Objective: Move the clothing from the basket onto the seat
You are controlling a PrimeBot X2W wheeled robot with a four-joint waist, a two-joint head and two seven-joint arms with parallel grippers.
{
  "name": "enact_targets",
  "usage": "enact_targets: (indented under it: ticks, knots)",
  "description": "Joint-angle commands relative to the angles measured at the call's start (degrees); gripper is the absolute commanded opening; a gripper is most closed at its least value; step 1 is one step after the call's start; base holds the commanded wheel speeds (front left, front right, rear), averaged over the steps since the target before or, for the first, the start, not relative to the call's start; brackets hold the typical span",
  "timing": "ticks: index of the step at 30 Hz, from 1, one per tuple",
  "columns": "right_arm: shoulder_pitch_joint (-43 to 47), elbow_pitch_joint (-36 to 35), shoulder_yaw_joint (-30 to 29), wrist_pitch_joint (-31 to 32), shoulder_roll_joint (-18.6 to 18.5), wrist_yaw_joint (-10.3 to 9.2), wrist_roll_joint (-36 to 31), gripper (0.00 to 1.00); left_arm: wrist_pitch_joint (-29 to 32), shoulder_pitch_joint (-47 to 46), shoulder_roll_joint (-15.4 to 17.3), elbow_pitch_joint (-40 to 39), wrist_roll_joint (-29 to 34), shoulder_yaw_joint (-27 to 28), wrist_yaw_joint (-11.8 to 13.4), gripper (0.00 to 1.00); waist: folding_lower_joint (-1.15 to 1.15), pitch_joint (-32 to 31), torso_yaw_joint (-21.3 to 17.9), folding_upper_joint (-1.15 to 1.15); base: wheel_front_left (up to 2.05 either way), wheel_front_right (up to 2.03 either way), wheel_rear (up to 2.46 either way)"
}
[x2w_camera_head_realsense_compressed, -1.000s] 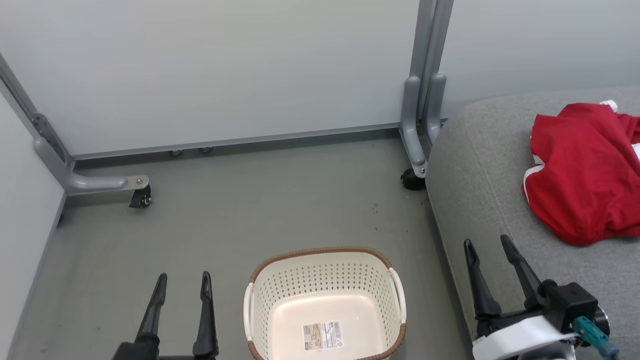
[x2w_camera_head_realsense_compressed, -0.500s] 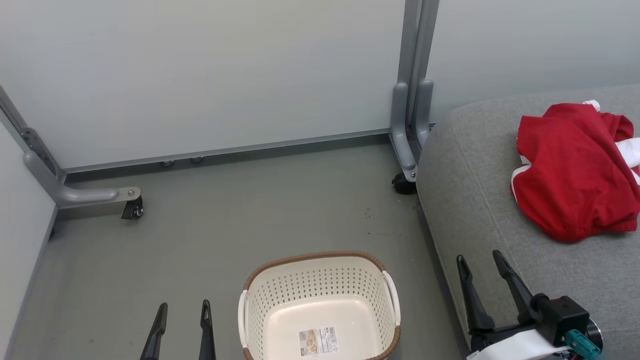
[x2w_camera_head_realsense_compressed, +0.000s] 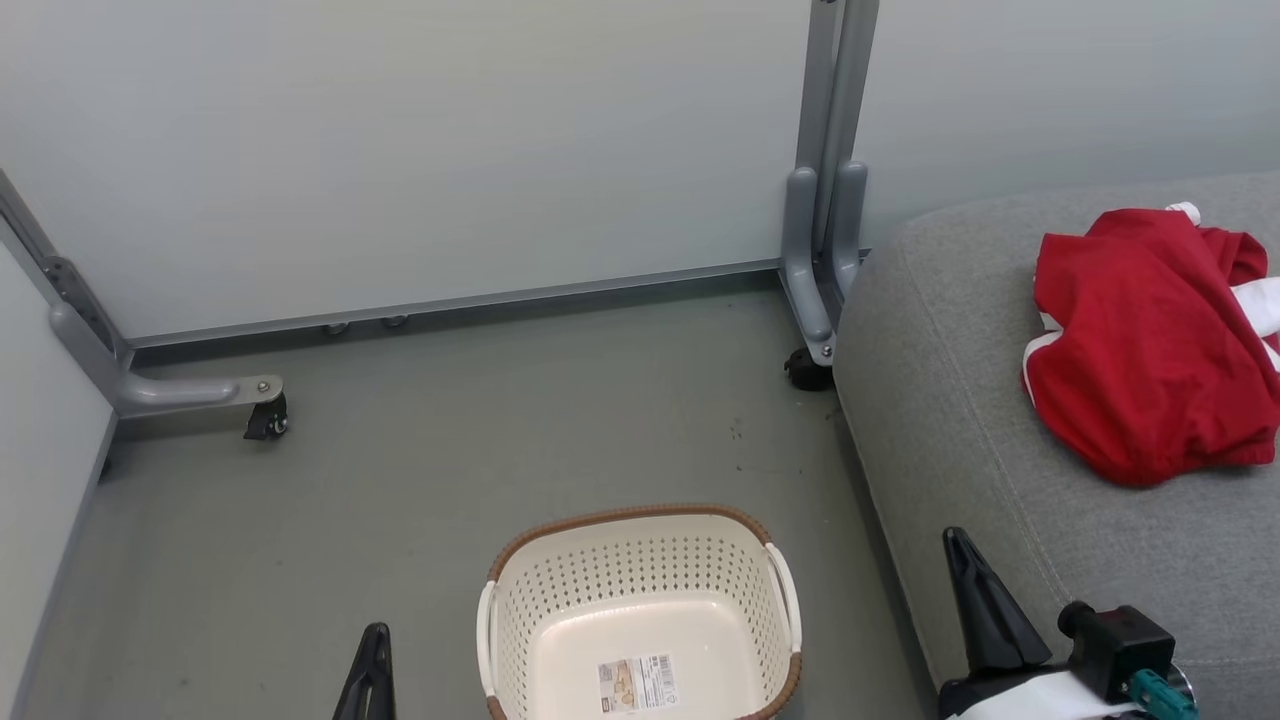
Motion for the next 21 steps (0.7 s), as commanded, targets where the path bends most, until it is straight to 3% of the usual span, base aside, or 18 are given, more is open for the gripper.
enact_targets:
  ticks: [1,21]
  knots:
    - [-0.8,-0.7,-0.2,0.5,-0.3,0.00,3.1,0.00,0.5,-0.7,0.2,-0.9,-3.2,0.3,-0.2,0.00,0.00,0.1,0.0,0.00,0.00,0.00,0.00]
    - [-4.7,1.8,-2.1,4.7,-1.3,-0.01,24.2,0.00,4.7,-6.7,1.5,3.1,-24.6,2.3,-2.5,0.00,0.00,1.0,0.5,0.00,0.00,0.00,0.00]
